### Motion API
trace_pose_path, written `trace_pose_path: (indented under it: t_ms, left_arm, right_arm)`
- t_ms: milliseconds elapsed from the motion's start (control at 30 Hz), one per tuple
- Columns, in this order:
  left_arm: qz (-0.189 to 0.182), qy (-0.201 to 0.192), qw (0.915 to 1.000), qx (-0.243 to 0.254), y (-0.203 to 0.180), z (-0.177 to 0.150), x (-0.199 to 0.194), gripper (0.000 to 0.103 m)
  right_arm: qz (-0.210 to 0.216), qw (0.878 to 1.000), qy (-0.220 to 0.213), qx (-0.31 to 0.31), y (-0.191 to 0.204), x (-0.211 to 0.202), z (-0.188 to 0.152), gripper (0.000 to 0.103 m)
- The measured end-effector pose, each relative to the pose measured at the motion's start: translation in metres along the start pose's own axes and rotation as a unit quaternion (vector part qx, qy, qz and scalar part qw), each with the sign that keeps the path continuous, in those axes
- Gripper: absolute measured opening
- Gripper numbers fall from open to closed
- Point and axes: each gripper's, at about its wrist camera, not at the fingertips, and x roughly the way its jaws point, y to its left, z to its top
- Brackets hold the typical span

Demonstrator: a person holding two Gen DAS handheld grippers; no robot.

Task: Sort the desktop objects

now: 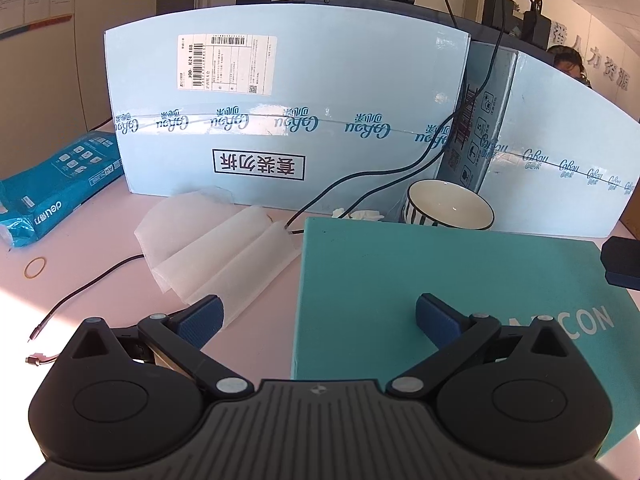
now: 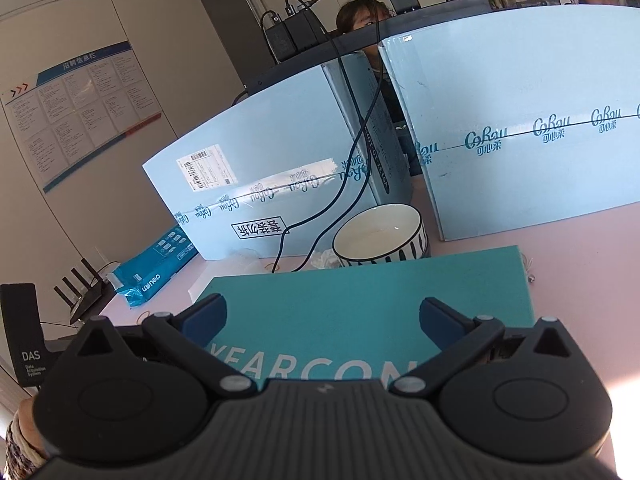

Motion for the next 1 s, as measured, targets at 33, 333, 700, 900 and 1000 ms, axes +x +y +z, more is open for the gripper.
trace_pose_path:
  t_ms: [33,333,700,900,1000]
  left_arm:
    - [0.0,0.0,1.0,-0.001,0.0,0.0,0.001,0.103]
    - [0.001,-0.008,1.0,0.002,-0.005,0.0,-0.001,0.103]
    - [0.0,-0.013,0.9999,0.002,-0.016,-0.005,-0.001,0.103]
    - [0.001,-0.013,0.9999,-0.006,-0.016,-0.006,-0.002,0.103]
    - [0.003,-0.012,0.9999,-0.009,-0.018,-0.006,-0.002,0.103]
  right_arm:
    - [-0.002,1.0,0.003,0.006,-0.002,0.004,0.0,0.103]
    - [-0.003,1.0,0.013,0.004,0.0,0.004,0.001,0.103]
    - [-0.021,1.0,0.022,-0.008,0.008,0.003,-0.008,0.103]
    - [-0.021,1.0,0.018,-0.006,0.006,-0.007,-0.013,0.103]
    - [-0.024,1.0,0.016,-0.007,0.001,-0.012,-0.017,0.103]
